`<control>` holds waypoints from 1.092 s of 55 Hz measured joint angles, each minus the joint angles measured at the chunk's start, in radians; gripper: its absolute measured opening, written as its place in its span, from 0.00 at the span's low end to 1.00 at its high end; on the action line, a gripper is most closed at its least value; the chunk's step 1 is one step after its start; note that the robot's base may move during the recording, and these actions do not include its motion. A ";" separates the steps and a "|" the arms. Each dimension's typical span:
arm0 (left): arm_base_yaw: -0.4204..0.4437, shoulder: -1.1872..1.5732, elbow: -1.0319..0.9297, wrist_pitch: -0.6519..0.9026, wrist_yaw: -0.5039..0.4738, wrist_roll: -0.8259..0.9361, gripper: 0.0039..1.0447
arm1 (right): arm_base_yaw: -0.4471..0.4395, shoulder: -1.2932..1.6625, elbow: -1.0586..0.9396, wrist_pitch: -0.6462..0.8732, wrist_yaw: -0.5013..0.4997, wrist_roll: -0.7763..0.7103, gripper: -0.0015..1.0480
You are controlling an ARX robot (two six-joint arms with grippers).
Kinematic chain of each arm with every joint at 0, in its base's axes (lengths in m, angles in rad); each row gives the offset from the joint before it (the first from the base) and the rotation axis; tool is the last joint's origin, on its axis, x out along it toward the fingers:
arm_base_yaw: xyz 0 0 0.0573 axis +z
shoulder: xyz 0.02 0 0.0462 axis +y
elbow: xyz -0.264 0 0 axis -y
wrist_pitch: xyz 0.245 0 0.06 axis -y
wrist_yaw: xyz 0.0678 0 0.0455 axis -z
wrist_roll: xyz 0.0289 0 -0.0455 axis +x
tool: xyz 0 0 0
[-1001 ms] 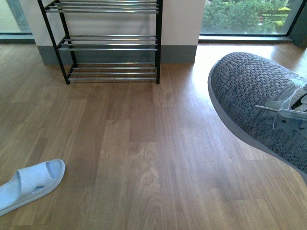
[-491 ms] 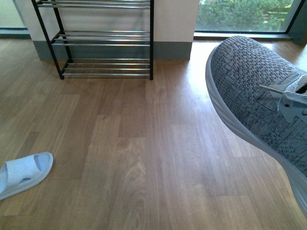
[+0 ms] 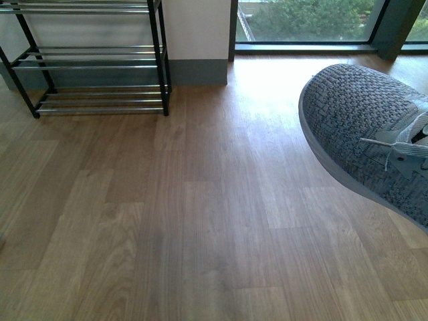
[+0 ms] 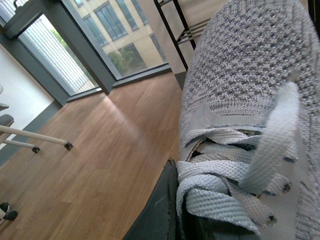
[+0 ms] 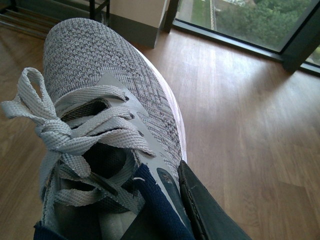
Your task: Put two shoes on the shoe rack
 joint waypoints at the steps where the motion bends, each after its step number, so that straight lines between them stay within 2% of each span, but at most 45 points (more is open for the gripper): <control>1: 0.000 0.000 0.000 0.000 0.000 0.000 0.01 | 0.000 0.000 0.000 0.000 -0.001 0.000 0.01; 60: 0.002 -0.001 -0.001 0.000 -0.010 0.000 0.01 | 0.000 0.002 0.000 0.001 -0.013 -0.001 0.01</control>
